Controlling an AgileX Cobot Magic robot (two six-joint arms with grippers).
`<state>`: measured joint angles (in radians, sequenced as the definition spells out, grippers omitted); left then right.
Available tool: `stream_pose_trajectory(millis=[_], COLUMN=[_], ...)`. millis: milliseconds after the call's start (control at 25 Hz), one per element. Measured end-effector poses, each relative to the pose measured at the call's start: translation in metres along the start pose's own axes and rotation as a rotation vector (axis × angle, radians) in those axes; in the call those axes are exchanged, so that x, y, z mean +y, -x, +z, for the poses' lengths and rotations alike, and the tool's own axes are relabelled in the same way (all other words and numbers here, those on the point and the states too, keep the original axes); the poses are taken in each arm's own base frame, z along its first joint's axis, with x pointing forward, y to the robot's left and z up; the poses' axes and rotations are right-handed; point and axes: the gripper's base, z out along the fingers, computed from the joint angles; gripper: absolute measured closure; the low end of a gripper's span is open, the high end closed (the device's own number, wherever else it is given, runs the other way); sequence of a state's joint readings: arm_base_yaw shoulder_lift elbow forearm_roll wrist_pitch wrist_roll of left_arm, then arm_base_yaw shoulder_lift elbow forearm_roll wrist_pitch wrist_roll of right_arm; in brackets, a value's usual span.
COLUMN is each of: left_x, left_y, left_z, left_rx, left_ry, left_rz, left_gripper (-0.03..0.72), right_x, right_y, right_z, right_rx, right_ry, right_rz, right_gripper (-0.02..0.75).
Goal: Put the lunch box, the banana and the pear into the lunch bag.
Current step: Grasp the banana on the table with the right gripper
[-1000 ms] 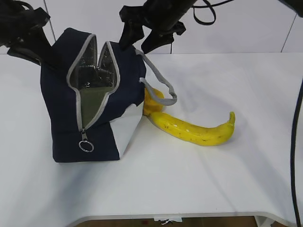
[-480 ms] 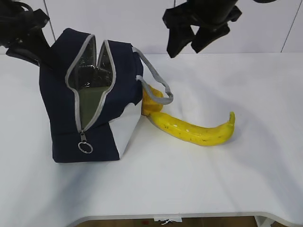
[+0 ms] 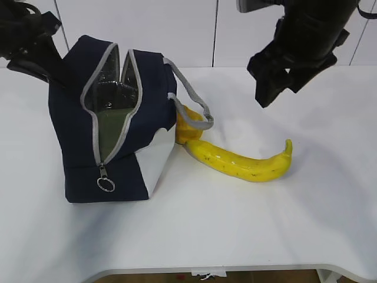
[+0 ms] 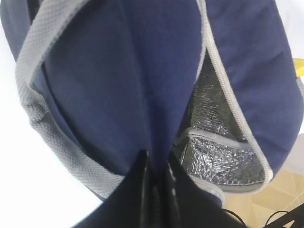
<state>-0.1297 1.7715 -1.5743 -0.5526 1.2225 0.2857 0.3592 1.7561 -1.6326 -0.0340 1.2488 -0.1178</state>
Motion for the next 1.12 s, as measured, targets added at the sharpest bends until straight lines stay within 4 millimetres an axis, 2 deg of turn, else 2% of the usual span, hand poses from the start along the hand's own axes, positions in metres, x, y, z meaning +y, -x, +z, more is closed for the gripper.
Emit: stream_pose_trajectory(millis=[240, 360, 480, 800, 1120], left_x=[0.000, 0.000, 0.000, 0.000, 0.000], left_y=[0.000, 0.000, 0.000, 0.000, 0.000], left_z=[0.000, 0.000, 0.000, 0.000, 0.000], left_rx=[0.000, 0.000, 0.000, 0.000, 0.000], left_ry=[0.000, 0.000, 0.000, 0.000, 0.000], left_rz=[0.000, 0.000, 0.000, 0.000, 0.000], left_gripper=[0.679, 0.679, 0.679, 0.679, 0.679], right_x=[0.002, 0.002, 0.002, -0.002, -0.005], right_y=[-0.022, -0.026, -0.025, -0.020, -0.020], right_z=[0.013, 0.018, 0.025, 0.064, 0.076], right_rx=[0.081, 0.102, 0.116, 0.209, 0.238], right_ry=[-0.004, -0.004, -0.003, -0.048, -0.095], right_rz=[-0.008, -0.010, -0.005, 0.010, 0.081], right_gripper=[0.227, 0.228, 0.227, 0.227, 0.229])
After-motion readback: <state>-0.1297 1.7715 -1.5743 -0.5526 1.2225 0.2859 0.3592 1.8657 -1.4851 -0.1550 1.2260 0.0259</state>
